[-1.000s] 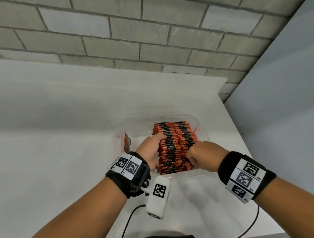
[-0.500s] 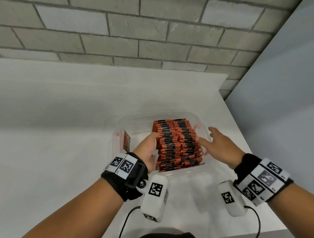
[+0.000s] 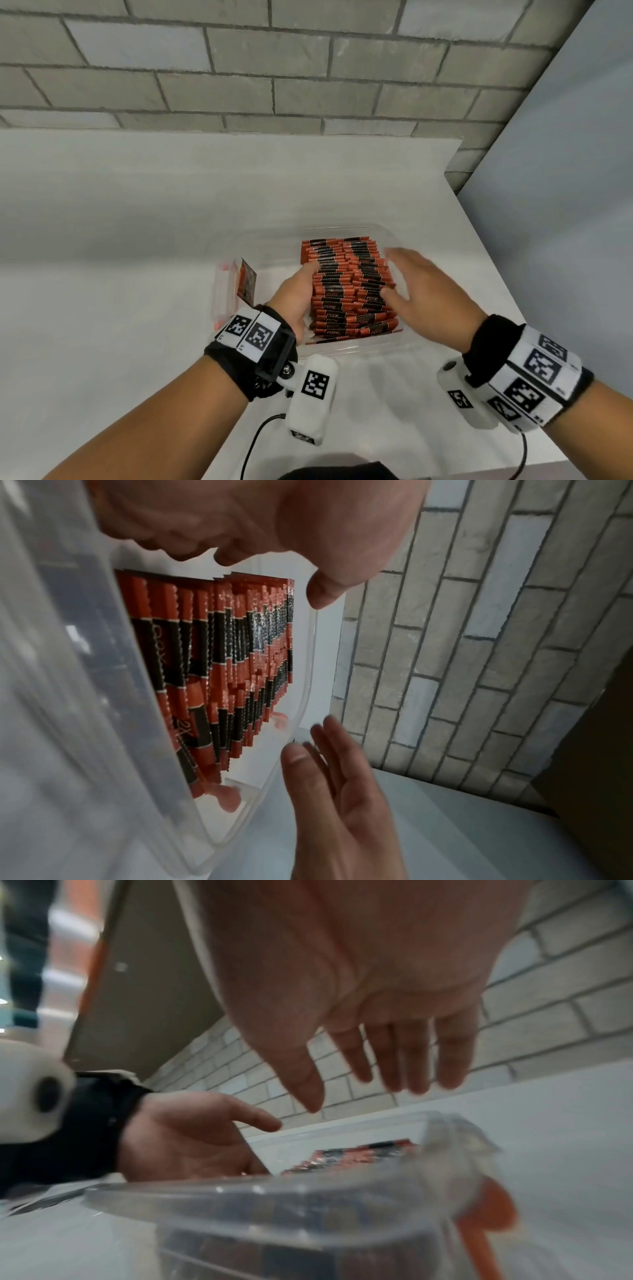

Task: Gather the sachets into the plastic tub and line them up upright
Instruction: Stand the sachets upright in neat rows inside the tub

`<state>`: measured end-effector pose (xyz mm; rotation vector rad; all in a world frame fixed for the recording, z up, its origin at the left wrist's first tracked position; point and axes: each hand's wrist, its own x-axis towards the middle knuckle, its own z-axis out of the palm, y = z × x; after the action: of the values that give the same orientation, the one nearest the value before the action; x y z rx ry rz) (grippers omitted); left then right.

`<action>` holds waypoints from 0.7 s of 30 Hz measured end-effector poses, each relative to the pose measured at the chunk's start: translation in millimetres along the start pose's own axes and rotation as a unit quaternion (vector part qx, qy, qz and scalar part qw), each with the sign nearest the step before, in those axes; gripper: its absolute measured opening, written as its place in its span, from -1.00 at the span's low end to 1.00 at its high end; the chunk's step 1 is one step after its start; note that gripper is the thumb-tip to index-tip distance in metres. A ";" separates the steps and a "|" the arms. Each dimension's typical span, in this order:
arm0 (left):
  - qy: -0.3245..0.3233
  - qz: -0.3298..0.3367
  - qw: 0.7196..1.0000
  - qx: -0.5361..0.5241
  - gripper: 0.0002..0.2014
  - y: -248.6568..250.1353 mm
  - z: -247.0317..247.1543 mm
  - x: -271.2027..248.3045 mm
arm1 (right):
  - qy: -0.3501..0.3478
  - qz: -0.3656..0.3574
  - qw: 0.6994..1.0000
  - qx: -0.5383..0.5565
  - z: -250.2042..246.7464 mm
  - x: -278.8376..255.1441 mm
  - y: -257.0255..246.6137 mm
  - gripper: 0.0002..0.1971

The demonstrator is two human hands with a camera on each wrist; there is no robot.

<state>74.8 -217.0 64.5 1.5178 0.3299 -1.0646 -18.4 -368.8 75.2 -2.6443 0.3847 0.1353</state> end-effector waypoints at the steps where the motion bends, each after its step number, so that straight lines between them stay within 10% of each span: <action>1: 0.002 -0.006 1.000 -0.010 -0.62 -0.9 -0.5 2.9 | -0.036 -0.034 0.999 -0.010 3.1 0.6 -3.4 -0.43; 7: -0.024 -0.012 0.998 -0.049 -0.63 -2.6 -2.0 11.4 | -0.243 -0.049 0.950 -0.188 30.1 16.1 -23.0 -0.39; 21: -0.017 -0.017 0.997 -0.071 -0.64 4.5 -14.1 17.7 | -0.228 -0.042 0.957 -0.175 15.6 40.1 -52.8 -0.42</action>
<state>93.7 -211.8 52.3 1.3710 0.3999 -1.0693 34.9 -326.5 77.7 -2.8457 0.0960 0.8369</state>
